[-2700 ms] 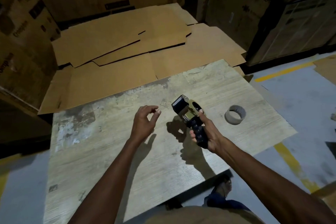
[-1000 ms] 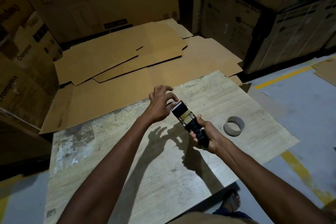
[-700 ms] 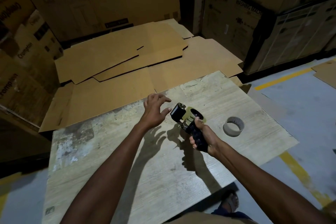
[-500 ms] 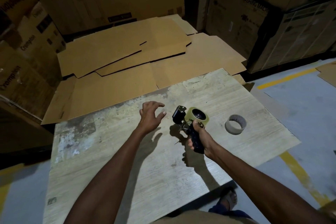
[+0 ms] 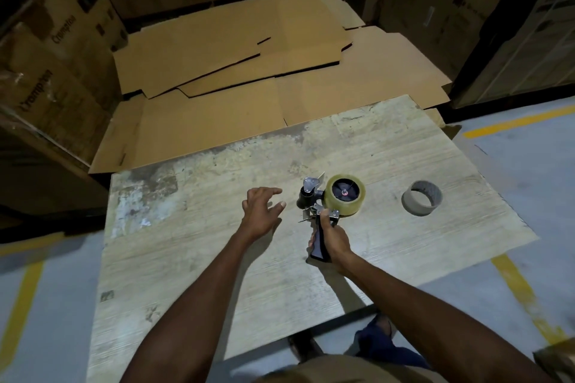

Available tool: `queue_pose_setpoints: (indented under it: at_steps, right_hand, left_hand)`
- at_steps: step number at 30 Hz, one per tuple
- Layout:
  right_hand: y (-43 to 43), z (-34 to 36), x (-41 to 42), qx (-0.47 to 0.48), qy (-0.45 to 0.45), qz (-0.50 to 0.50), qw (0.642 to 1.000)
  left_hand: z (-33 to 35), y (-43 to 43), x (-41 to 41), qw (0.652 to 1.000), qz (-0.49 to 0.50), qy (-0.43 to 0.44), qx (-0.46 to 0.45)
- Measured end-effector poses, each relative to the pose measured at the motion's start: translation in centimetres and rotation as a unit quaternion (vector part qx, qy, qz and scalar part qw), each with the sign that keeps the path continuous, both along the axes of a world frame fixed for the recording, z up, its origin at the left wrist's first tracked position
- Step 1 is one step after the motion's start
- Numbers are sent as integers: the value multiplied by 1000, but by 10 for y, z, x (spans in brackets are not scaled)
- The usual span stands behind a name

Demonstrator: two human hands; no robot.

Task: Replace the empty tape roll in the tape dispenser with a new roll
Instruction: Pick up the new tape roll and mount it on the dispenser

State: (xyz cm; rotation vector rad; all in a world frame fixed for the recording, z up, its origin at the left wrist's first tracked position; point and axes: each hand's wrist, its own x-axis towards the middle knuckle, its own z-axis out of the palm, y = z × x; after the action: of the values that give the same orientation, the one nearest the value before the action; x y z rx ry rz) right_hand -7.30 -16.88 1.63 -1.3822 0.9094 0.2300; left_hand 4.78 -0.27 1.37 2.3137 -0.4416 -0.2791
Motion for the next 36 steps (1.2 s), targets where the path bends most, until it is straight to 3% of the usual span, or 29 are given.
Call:
queue_pose_setpoints:
  at_steps: [5,9,14,16,21,26,32,36]
  right_hand:
    - [-26,-6,-6,-171,44,128,976]
    - [-56,-15,-22,-327,-8,90,941]
    - [-94,6,-15,-445,-112,78,885]
    - [-106,13,-5,-462,-112,143,868]
    - [-128,35,28,-490,-37,405,771]
    - [-132,41,58,-487,-7,509,710]
    - [-134,41,63,-511,15,473,718]
    - [-132,31,43,-504,14,390,770]
  left_hand:
    - [-12,-5,-9,1000,1,10,-9]
    - [-18,-13,-20,1000,-6,-14,-2]
    - [-24,-22,-34,999,-25,-41,-4]
    - [-24,-27,-35,999,-9,-39,-10]
    - [-18,-45,-46,997,-27,-49,52]
    - [-19,-49,-57,995,-3,-39,87]
    - [-16,-40,-46,995,8,-16,99]
    - [-17,-37,-40,994,1,-14,104]
